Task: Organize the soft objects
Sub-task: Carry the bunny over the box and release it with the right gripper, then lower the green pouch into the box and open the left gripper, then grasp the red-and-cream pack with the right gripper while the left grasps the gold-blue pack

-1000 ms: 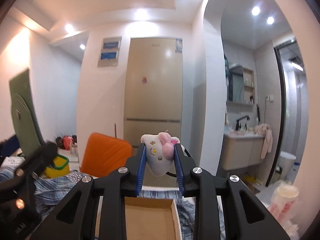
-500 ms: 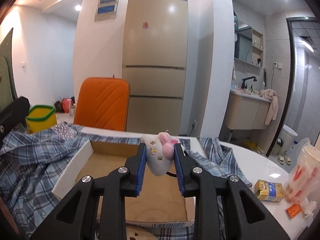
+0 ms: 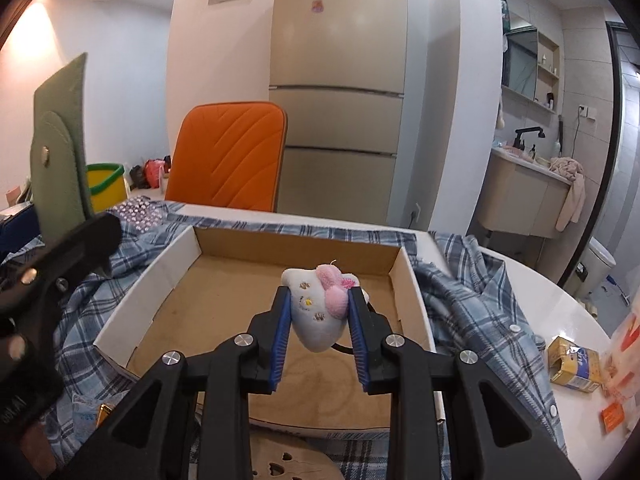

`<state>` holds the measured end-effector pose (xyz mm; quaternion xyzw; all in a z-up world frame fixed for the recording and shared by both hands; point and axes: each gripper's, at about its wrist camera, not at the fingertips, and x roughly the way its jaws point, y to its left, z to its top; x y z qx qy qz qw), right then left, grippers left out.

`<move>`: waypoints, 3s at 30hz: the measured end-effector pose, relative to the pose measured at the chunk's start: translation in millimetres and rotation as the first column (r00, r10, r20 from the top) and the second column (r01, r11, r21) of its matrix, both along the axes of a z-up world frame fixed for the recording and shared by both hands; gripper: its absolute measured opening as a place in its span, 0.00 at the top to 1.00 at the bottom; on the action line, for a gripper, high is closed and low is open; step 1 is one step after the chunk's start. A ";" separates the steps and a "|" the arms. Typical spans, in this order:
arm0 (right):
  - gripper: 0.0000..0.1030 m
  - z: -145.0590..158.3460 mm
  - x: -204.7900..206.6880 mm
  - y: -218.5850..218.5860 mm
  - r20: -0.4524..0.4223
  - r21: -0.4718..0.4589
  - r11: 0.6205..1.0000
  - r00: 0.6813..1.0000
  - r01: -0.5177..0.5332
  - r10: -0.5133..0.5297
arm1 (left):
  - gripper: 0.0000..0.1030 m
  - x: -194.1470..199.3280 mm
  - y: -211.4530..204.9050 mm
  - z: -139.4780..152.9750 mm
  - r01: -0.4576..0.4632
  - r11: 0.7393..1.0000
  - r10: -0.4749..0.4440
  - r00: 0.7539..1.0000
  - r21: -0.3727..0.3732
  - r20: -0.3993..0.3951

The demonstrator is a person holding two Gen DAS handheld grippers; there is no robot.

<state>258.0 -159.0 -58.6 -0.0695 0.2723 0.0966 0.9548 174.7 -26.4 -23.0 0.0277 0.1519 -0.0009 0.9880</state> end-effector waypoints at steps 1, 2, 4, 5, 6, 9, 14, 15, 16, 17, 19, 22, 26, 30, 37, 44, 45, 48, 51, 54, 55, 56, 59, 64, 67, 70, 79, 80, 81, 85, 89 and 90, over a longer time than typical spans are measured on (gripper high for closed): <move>0.72 -1.8 1.8 -0.5 -0.012 0.002 1.000 1.000 -0.001 0.001 | 0.34 -0.5 -0.7 -0.2 -0.002 1.000 0.002 1.000 0.001 0.000; 0.72 -4.3 4.4 -1.4 -0.027 0.005 1.000 1.000 0.004 -0.004 | 0.34 -0.7 -1.1 -0.5 0.000 1.000 0.000 1.000 0.000 -0.002; 0.72 -7.1 8.5 -3.7 -0.051 0.008 1.000 0.999 0.008 -0.007 | 0.34 0.5 0.0 -2.7 0.002 1.000 -0.002 1.000 -0.001 -0.010; 0.72 -8.7 10.2 -4.1 -0.061 0.009 1.000 0.998 0.008 -0.007 | 0.34 1.3 -0.3 -3.2 0.003 1.000 -0.003 1.000 -0.001 -0.016; 0.71 -10.8 12.5 -4.5 -0.076 0.009 1.000 0.997 0.007 -0.006 | 0.34 2.5 -0.3 -3.5 0.004 1.000 -0.004 1.000 -0.002 -0.021; 0.65 -12.9 14.7 -5.2 -0.095 0.017 1.000 0.995 0.011 -0.009 | 0.34 4.9 0.9 -4.9 0.007 1.000 -0.008 0.999 -0.005 -0.038; 0.41 -6.1 10.5 -11.3 -0.071 0.035 0.999 0.997 0.026 -0.023 | 0.34 11.2 1.8 -10.0 0.015 1.000 -0.016 0.996 -0.013 -0.084; 0.41 -4.4 9.1 -12.6 -0.067 0.039 0.999 0.997 0.029 -0.026 | 0.34 12.6 3.2 -11.1 0.017 1.000 -0.019 0.996 -0.018 -0.093; 0.41 -2.5 7.7 -14.8 -0.062 0.043 0.998 0.998 0.034 -0.031 | 0.34 14.0 4.7 -12.3 0.017 1.000 -0.019 0.995 -0.024 -0.102; 0.41 -0.7 6.3 -15.6 -0.058 0.042 0.998 0.998 0.041 -0.038 | 0.34 15.8 6.0 -13.3 0.014 0.999 -0.017 0.993 -0.030 -0.113; 0.41 4.6 2.4 -19.7 -0.041 0.047 0.997 0.998 0.058 -0.056 | 0.34 19.6 7.1 -16.2 0.015 0.999 -0.020 0.990 -0.037 -0.138; 0.41 13.8 -4.2 -23.1 -0.001 0.054 0.996 0.997 0.075 -0.075 | 0.34 23.9 3.8 -20.1 0.027 0.999 -0.032 0.985 -0.034 -0.170; 0.41 23.3 -9.5 -26.4 0.027 0.080 0.994 0.996 0.078 -0.080 | 0.34 31.5 0.4 -25.8 0.044 0.999 -0.050 0.974 -0.030 -0.223; 0.41 29.7 -12.6 -31.7 0.044 0.112 0.991 0.996 0.073 -0.078 | 0.34 37.4 4.0 -30.5 0.039 0.998 -0.051 0.963 -0.053 -0.265; 0.40 34.5 -16.9 -33.8 0.062 0.135 0.988 0.994 0.076 -0.085 | 0.11 34.3 3.3 -28.4 0.036 0.998 -0.049 0.966 -0.054 -0.255; 0.40 47.4 -26.4 -38.2 0.088 0.160 0.985 0.992 0.071 -0.086 | 0.09 17.9 7.9 -11.0 0.030 0.998 -0.037 0.985 -0.047 -0.169; 0.40 51.5 -29.4 -39.1 0.101 0.164 0.984 0.991 0.067 -0.084 | 0.09 9.9 9.1 -2.2 0.035 0.998 -0.041 0.991 -0.047 -0.127; 0.40 69.7 -47.5 -40.3 0.167 0.166 0.985 0.983 0.053 -0.081 | 0.04 -14.8 9.7 22.5 0.035 0.999 -0.035 0.999 -0.011 -0.016; 0.40 86.4 -63.9 -42.4 0.216 0.178 0.983 0.973 0.038 -0.077 | 0.04 -33.3 9.4 43.0 0.033 0.999 -0.033 0.998 0.003 0.054; 0.40 101.0 -85.3 -47.4 0.270 0.170 0.985 0.960 0.021 -0.067 | 0.00 -54.5 12.2 58.3 0.034 0.999 -0.032 0.993 -0.016 0.110; 0.39 103.7 -93.7 -49.7 0.290 0.163 0.986 0.955 0.021 -0.068 | 0.00 -61.0 12.0 61.4 0.035 0.999 -0.032 0.992 -0.018 0.124; 0.38 106.6 -102.3 -52.1 0.308 0.157 0.987 0.948 0.029 -0.077 | 0.00 -69.3 12.3 64.1 0.036 0.999 -0.033 0.990 -0.019 0.139; 0.33 107.7 -122.3 -61.6 0.321 0.167 0.985 0.942 0.044 -0.097 | 0.00 -89.4 11.3 67.9 0.041 0.999 -0.038 0.986 -0.013 0.163; 0.33 99.9 -146.8 -69.2 0.305 0.139 0.988 0.946 0.068 -0.108 | 0.00 -109.4 7.0 60.7 0.071 0.995 -0.063 0.991 -0.063 0.118; 0.33 92.1 -158.8 -71.1 0.291 0.131 0.989 0.950 0.075 -0.111 | 0.00 -118.5 5.2 52.5 0.084 0.993 -0.075 0.992 -0.086 0.106; 0.33 85.0 -165.6 -77.3 0.271 0.142 0.987 0.956 0.078 -0.115 | 0.00 -122.7 0.3 43.1 0.074 0.993 -0.064 0.992 -0.087 0.109; 0.15 74.3 -168.1 -85.1 0.267 0.135 0.984 0.952 0.118 -0.150 | 0.00 -121.0 -9.9 21.0 0.098 0.993 -0.094 0.994 -0.061 0.063; 0.15 73.7 -167.4 -85.2 0.263 0.134 0.983 0.952 0.123 -0.155 | 0.00 -121.7 -9.7 21.2 0.097 0.993 -0.093 0.994 -0.063 0.065; 0.14 73.5 -165.0 -84.9 0.254 0.129 0.983 0.953 0.134 -0.163 | 0.00 -122.4 -8.9 21.4 0.096 0.993 -0.092 0.994 -0.066 0.067; 0.14 62.2 -148.8 -82.1 0.178 0.039 0.970 0.954 0.239 -0.242 | 0.00 -123.8 -7.0 20.9 0.089 0.993 -0.083 0.994 -0.075 0.070; 0.14 49.0 -129.2 -88.6 0.023 0.045 0.970 0.970 0.241 -0.242 | 0.00 -121.9 -7.8 20.0 0.091 0.993 -0.086 0.994 -0.073 0.060; 0.14 45.7 -125.1 -91.2 -0.010 0.052 0.967 0.969 0.248 -0.248 | 0.00 -121.4 -8.2 19.7 0.091 0.993 -0.087 0.995 -0.071 0.057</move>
